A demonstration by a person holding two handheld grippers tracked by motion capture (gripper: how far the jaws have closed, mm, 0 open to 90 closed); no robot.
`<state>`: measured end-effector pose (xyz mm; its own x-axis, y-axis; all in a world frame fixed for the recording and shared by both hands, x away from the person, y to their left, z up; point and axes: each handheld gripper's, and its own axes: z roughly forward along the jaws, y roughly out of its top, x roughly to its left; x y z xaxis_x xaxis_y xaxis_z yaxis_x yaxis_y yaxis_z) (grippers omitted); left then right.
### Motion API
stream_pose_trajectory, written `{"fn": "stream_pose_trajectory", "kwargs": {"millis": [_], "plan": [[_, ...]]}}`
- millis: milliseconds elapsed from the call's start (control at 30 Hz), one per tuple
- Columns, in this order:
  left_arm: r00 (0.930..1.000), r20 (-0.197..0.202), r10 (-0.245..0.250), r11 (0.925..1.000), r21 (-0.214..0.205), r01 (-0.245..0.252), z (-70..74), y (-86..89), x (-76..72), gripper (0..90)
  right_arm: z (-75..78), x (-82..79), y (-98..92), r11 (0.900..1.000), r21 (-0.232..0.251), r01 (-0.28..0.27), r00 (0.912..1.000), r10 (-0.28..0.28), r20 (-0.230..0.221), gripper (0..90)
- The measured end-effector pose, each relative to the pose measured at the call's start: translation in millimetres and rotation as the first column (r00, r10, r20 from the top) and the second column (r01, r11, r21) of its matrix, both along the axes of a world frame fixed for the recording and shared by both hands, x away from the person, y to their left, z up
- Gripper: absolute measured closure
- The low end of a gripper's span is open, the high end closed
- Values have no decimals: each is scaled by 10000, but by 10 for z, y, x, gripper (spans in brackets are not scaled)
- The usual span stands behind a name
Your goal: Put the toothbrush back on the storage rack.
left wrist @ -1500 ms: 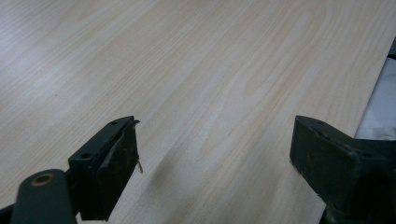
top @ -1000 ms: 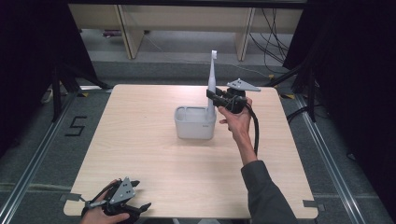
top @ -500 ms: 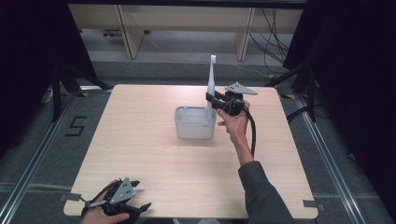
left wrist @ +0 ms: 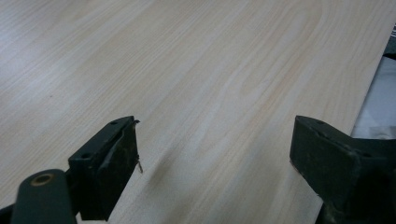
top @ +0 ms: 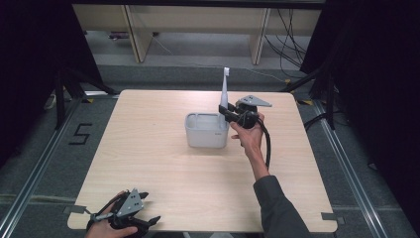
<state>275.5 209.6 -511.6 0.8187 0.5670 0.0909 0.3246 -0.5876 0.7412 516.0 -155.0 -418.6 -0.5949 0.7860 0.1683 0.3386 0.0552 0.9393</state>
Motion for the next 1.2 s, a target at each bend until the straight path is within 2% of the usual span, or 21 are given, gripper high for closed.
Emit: {"fn": "stream_pose_trajectory", "kwargs": {"millis": [200, 300, 400, 433, 467, 567, 633, 700, 733, 767, 800, 833, 867, 900, 933, 967, 1000, 1033, 1067, 1133, 1200], "plan": [[10000, -37, -21, 10000, 11, 21, 1, -1, -2, 148, -75, -13, -3, 10000, 18, -97, 9999, 97, -131, 663], [10000, -16, -34, 10000, 90, 34, 5, 3, 1, 147, -100, -18, -15, 9993, -347, -151, 9999, 150, -34, 663], [10000, -37, -25, 10000, 22, 25, 1, 0, -2, 148, -119, -39, -8, 9995, -138, -287, 9991, 282, -324, 664], [10000, 11, -68, 9999, 118, 68, 3, 4, 1, 147, -132, -35, -12, 9990, -324, -297, 9994, 291, -170, 664], [10000, 8, -88, 9999, 136, 88, 4, 4, 2, 147, -132, -55, -7, 9993, -297, -223, 9992, 212, -349, 664], [9999, -18, -114, 9998, 187, 114, -1, 3, 5, 147, -164, -43, -23, 9977, -626, -261, 9996, 257, -64, 663], [10000, -78, 37, 10000, 81, -37, -11, -6, 1, 147, -176, -58, -17, 9985, -481, -247, 9992, 231, -329, 663], [10000, 8, -87, 9998, 185, 87, -2, 2, 8, 148, -181, -56, -17, 9983, -510, -287, 9989, 267, -389, 664], [9999, -60, -90, 9999, 53, 90, -3, -1, 1, 148, -187, -42, -21, 9972, -663, -343, 9993, 331, -193, 664], [10000, -36, -89, 10000, 34, 89, -4, -1, 2, 147, -184, -64, -10, 9982, -577, -186, 9991, 163, -390, 664], [9999, -13, -106, 9999, 115, 107, 0, 3, 3, 147, -187, -49, -26, 9967, -780, -241, 9996, 230, -155, 664], [9999, -94, -130, 9998, 165, 131, 4, 6, 4, 147, -189, -58, -14, 9975, -625, -341, 9988, 318, -376, 665], [10000, -30, 62, 9999, 105, -61, -10, -5, 0, 147, -189, -61, -16, 9969, -728, -292, 9991, 269, -326, 666], [10000, -19, -26, 9999, 155, 26, -4, 0, 4, 147, -193, -58, -20, 9963, -807, -307, 9992, 284, -296, 670], [9999, -53, -96, 9999, 46, 97, -4, -2, 1, 148, -195, -62, -19, 9965, -781, -314, 9989, 286, -359, 674], [9999, 17, -111, 9998, 150, 111, -4, 3, 6, 147, -200, -55, -26, 9967, -737, -352, 9993, 340, -169, 675], [10000, -61, -21, 10000, 62, 22, -10, -2, -1, 148, -191, -75, -24, 9983, -516, -270, 9991, 251, -355, 676], [9999, 25, -104, 9999, 115, 103, -6, 0, 7, 147, -188, -75, -24, 9983, -510, -272, 9993, 258, -268, 676], [9999, -142, -10, 10000, -27, 10, -12, -8, -6, 147, -181, -77, -27, 9981, -533, -302, 9992, 287, -294, 676], [9999, -115, -15, 10000, 28, 15, -11, -8, -5, 147, -171, -87, -27, 9983, -469, -356, 9986, 337, -405, 663], [9999, -115, 22, 10000, -23, -22, -12, -10, -6, 147, -161, -102, -35, 9987, -468, -205, 9992, 189, -349, 561]]}}
